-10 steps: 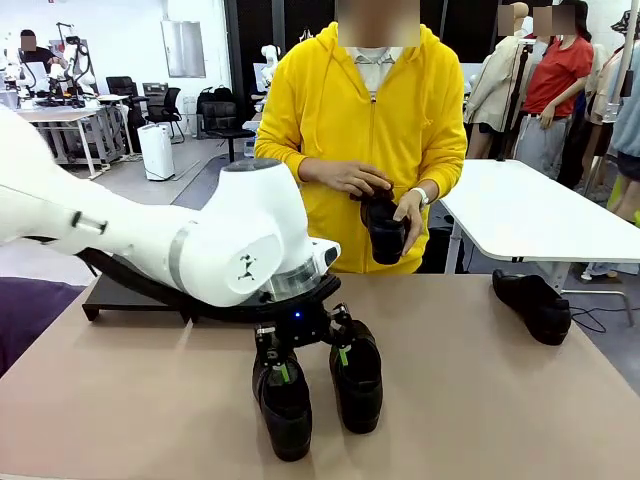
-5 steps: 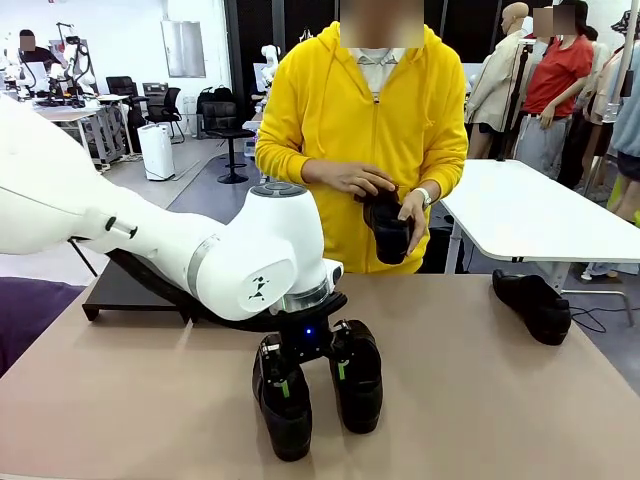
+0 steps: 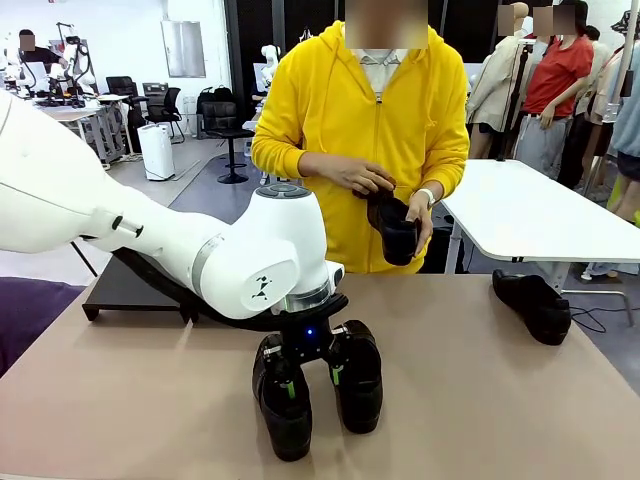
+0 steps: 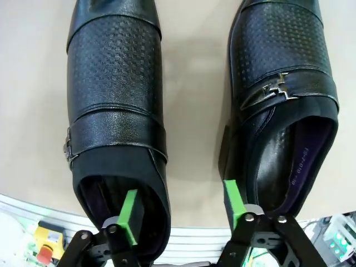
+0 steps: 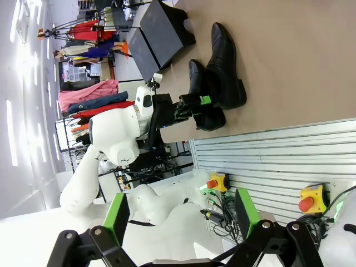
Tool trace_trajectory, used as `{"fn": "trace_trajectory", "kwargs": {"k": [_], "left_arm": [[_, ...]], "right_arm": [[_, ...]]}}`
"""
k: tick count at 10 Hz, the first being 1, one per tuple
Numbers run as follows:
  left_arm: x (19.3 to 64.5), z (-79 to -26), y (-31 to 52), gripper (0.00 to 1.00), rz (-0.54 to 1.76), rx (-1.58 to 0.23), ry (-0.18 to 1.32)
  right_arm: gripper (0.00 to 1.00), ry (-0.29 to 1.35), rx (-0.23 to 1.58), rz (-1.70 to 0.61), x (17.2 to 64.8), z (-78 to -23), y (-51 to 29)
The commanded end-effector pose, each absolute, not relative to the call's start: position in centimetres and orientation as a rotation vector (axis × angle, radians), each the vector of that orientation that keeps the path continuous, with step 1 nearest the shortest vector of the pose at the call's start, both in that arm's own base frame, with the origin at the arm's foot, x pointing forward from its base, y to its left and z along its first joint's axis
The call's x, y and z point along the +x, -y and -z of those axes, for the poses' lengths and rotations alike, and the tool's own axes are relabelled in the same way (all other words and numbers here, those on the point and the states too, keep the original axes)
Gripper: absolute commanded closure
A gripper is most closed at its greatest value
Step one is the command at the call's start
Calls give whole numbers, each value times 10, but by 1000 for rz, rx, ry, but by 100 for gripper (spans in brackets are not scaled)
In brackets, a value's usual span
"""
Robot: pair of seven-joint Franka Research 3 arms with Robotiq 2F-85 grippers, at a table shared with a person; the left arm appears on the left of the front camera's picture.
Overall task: Organize the shoes by placing them on the stand.
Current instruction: Place the Shoe from the middle of the table onto the Shoes Stand.
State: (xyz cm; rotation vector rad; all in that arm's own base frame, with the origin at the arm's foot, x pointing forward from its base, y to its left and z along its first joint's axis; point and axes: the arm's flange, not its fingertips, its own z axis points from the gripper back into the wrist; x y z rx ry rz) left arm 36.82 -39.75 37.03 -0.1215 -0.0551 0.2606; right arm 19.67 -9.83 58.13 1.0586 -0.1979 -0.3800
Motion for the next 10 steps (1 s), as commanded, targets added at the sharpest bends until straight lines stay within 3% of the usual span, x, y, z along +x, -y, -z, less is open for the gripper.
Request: {"fn": "trace_trajectory", "kwargs": {"k": [1, 10], "left_arm": [[371, -369, 403, 100, -291, -74, 85], [369, -367, 399, 100, -318, -27, 55]], "right_arm": [[0, 205, 1071, 366, 197, -584, 99], [0, 205, 1071, 366, 197, -584, 99]]}}
